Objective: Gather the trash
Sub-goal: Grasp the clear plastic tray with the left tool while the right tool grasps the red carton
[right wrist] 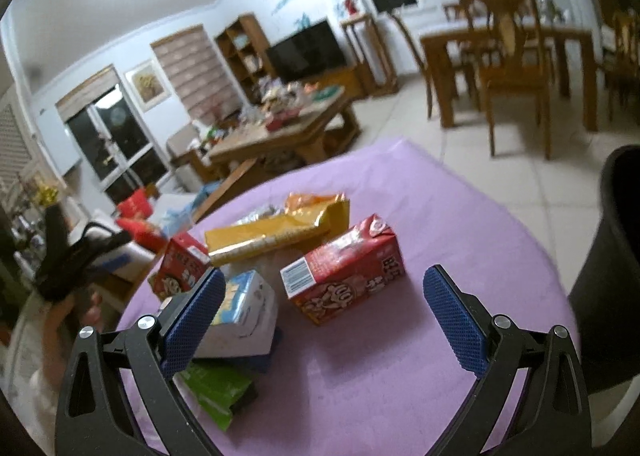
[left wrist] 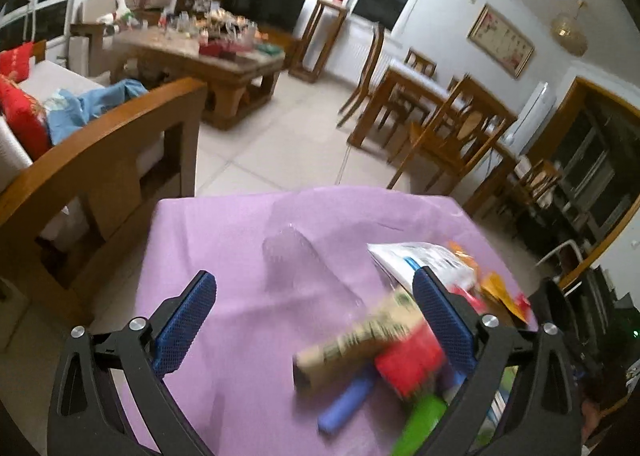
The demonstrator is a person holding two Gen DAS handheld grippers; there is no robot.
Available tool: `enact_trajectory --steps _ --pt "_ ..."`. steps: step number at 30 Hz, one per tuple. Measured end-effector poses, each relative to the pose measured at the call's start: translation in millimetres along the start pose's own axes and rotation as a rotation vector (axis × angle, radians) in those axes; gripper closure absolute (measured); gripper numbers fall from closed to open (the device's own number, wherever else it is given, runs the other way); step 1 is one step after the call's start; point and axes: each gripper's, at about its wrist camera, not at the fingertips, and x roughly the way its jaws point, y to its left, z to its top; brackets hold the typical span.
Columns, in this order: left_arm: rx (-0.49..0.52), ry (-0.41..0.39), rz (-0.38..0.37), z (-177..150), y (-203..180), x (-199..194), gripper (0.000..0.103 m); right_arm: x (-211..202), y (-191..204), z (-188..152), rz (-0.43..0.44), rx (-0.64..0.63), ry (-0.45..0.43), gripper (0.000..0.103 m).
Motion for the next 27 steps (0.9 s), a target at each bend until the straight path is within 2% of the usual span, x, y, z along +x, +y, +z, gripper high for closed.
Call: enact_trajectory --steps 1,2,3,5,7,9,10,11,12,14,20,23,25,27 --pt "-0.006 0.019 0.006 3.4 -0.8 9.8 0.018 5.6 -3.4 3.6 0.002 0.013 0.018 0.006" --pt "-0.012 0.042 0.012 7.1 0.0 19.7 0.032 8.5 -7.8 6.5 -0.004 0.019 0.026 0.008" --pt "-0.016 0.067 0.017 8.7 0.9 28.5 0.042 10.8 -10.9 9.7 -0.016 0.025 0.031 0.011" --pt "-0.026 0.107 0.021 11.1 3.1 43.3 0.044 13.5 -20.7 17.1 -0.030 0.054 0.032 0.015" --pt "-0.026 0.134 0.031 10.0 2.6 53.7 0.052 17.2 -30.1 23.7 -0.023 0.090 0.046 0.019" --pt "-0.035 0.152 0.026 6.8 2.7 61.0 0.064 25.7 -36.9 29.9 -0.021 0.126 0.071 0.022" --pt "-0.042 0.162 0.022 3.4 2.3 64.1 0.068 32.0 -37.3 32.2 -0.030 0.128 0.092 0.030" --pt "-0.038 0.147 0.030 2.1 1.7 63.5 0.073 36.6 -38.9 34.5 -0.035 0.130 0.113 0.032" --pt "-0.032 0.143 0.039 0.9 0.5 63.2 0.085 43.1 -38.4 35.9 -0.031 0.134 0.134 0.034" --pt "-0.045 0.152 0.018 -4.1 4.0 63.8 0.094 59.5 -33.2 36.0 -0.036 0.136 0.199 0.035" --pt "-0.036 0.147 0.000 -6.3 8.0 56.3 0.096 76.5 -15.4 37.5 -0.075 0.102 0.225 0.034" --pt "-0.038 0.103 -0.039 -6.6 8.1 44.5 0.100 80.2 -7.8 33.7 -0.064 0.090 0.233 0.036" --pt "-0.042 0.067 -0.075 -6.3 7.1 32.6 0.100 80.7 -2.4 32.5 -0.037 0.090 0.212 0.051" --pt "-0.029 0.036 -0.087 -7.0 4.1 19.8 0.100 79.8 1.2 33.5 -0.039 0.085 0.189 0.060"
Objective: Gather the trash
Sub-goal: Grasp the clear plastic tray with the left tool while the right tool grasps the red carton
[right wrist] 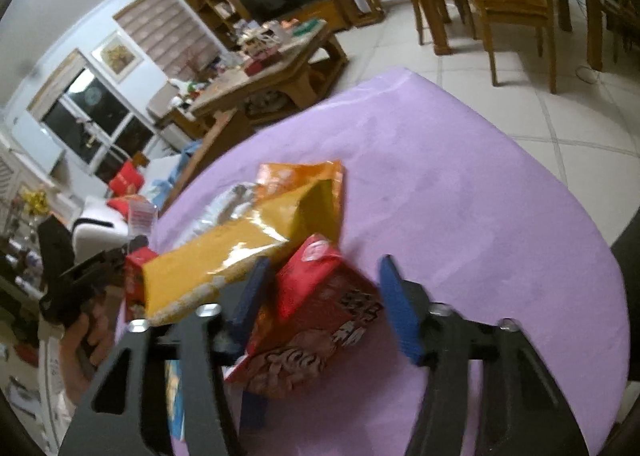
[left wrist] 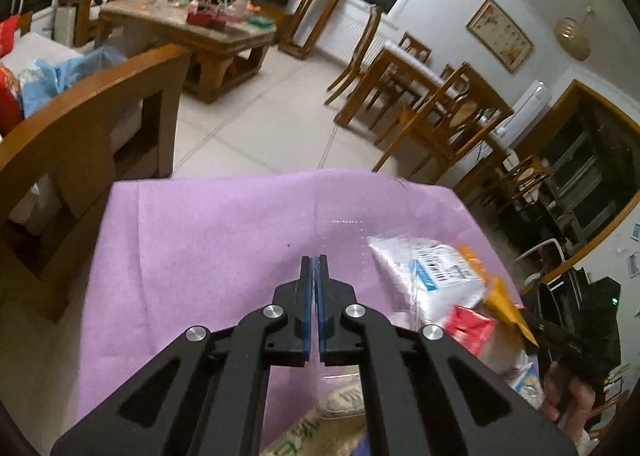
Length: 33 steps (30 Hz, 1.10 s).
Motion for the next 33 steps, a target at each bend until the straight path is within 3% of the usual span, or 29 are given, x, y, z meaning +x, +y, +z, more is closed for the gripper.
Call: enact_trajectory --steps 1,5,8,9,10,16,17,20,22,24,33 --pt "0.009 -0.011 -0.007 -0.8 -2.5 -4.5 0.100 -2.5 1.7 -0.8 0.000 0.001 -0.017 0.064" --pt "0.035 -0.028 -0.007 -6.3 -3.7 -18.8 0.100 -10.7 -2.7 -3.8 -0.004 0.046 -0.024 0.064" --pt "0.029 -0.034 -0.007 -9.4 -1.6 -23.7 0.100 -12.6 -13.0 -7.5 -0.016 0.102 -0.013 0.049" --pt "0.025 -0.037 -0.010 -9.2 0.0 -25.3 0.100 -13.1 -15.8 -9.2 -0.011 0.126 -0.009 0.037" --pt "0.018 -0.048 -0.008 -10.4 1.5 -28.3 0.100 -12.1 -21.0 -11.1 0.001 0.163 -0.001 0.031" --pt "0.019 -0.087 -0.030 -11.9 -0.9 -42.4 0.100 2.4 -10.1 -20.1 -0.001 0.171 0.058 0.029" --pt "0.019 -0.095 -0.033 -12.7 -1.7 -44.9 0.100 1.9 -3.0 -22.3 -0.020 0.146 0.060 0.030" --pt "0.021 -0.112 -0.046 -16.5 -0.9 -54.6 0.100 3.2 10.9 -27.6 -0.015 0.090 0.058 0.047" --pt "0.027 -0.121 -0.051 -18.7 -3.2 -60.8 0.100 -6.8 15.6 -29.5 -0.031 0.067 0.011 0.064" --pt "0.036 -0.131 -0.055 -20.7 -5.8 -67.9 0.100 -18.8 17.2 -30.4 -0.013 0.063 -0.034 0.070" --pt "0.113 -0.155 -0.112 -27.0 -68.3 -84.3 0.100 -121.3 -1.5 -37.5 0.029 0.020 -0.263 0.070"
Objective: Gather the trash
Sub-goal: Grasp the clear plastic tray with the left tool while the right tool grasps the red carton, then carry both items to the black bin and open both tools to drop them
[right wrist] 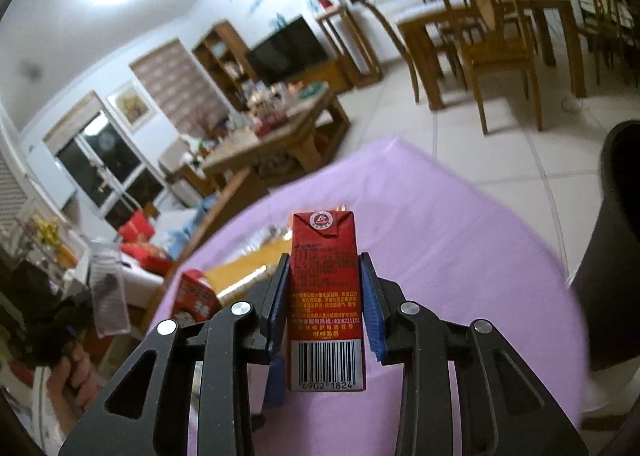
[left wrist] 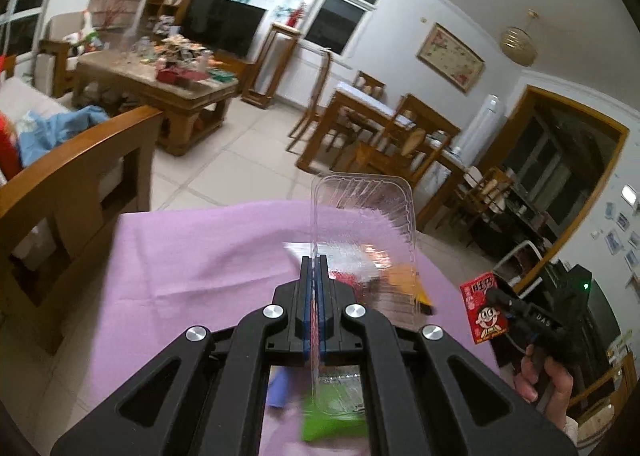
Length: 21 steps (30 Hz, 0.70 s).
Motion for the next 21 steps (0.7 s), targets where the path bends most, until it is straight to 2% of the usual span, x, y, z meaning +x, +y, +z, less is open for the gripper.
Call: enact_trajectory --steps 3,7,12,17,21 --pt "0.046 0.021 -0.045 -4.5 -37.0 11.7 0.100 -36.5 -24.0 8.4 -0.011 0.004 -0.062 0.070" --pt "0.115 0.074 -0.145 -14.4 -108.7 48.2 0.100 -88.1 -71.5 14.0 -0.055 0.042 -0.157 0.070" --pt "0.181 0.170 -0.292 -38.0 -200.3 112.0 0.100 -149.1 -155.8 16.2 -0.143 0.138 -0.269 0.070" --pt "0.203 0.285 -0.432 -68.2 -286.0 191.1 0.100 -179.0 -242.7 15.2 -0.215 0.231 -0.307 0.070" --pt "0.213 0.339 -0.472 -88.7 -328.9 239.8 0.100 -184.2 -291.1 15.1 -0.229 0.267 -0.304 0.070"
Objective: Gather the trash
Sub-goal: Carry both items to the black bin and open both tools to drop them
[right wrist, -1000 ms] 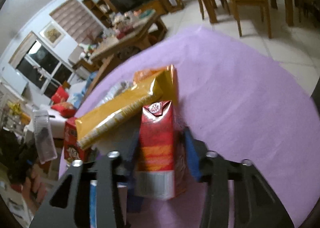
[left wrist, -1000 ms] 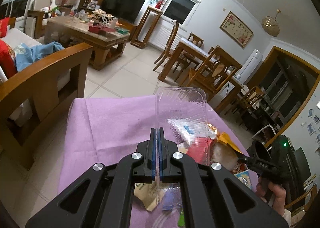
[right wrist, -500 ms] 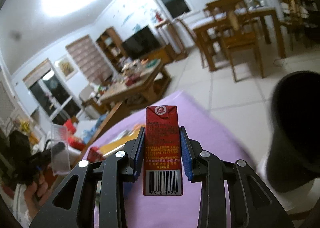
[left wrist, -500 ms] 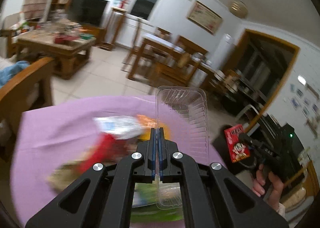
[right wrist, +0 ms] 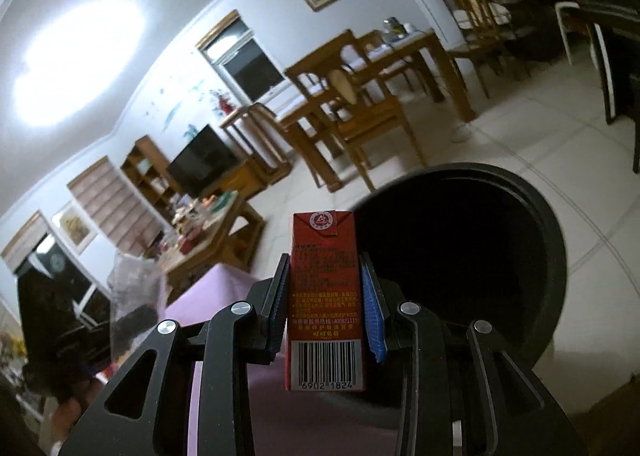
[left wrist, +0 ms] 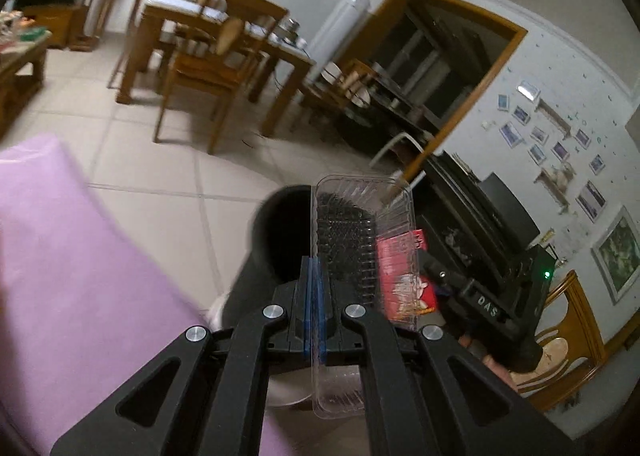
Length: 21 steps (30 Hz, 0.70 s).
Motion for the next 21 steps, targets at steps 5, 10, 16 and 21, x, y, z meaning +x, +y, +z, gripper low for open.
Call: enact_trajectory --steps 5,10,16,21 --pt "0.001 0.048 0.012 8.5 -7.9 63.6 0.100 21.6 -36.5 3.7 0.002 0.022 0.048 0.070" --pt "-0.015 0.092 0.050 7.5 -5.4 79.1 0.096 30.1 -50.1 -1.2 0.016 0.041 0.082 0.054" --pt "-0.006 0.120 0.069 6.6 -4.0 70.8 0.095 37.7 -38.5 -12.3 0.019 0.040 0.112 0.046" --pt "0.018 0.089 0.103 2.4 -4.8 50.4 0.040 51.8 -24.7 -14.3 0.055 0.076 0.089 0.036"
